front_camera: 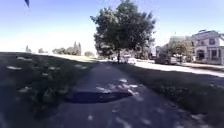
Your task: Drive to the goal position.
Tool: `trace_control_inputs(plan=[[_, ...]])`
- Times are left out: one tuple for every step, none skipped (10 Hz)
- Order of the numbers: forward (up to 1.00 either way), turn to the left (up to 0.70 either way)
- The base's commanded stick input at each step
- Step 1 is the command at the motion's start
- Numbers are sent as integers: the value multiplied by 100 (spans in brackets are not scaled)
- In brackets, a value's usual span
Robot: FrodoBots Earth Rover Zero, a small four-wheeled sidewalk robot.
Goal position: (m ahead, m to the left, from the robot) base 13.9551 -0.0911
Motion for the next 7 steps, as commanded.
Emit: trace_control_inputs(plan=[[85, -22], [85, 0], [85, 0], [85, 0], [85, 0], [85, 0], [85, 0]])
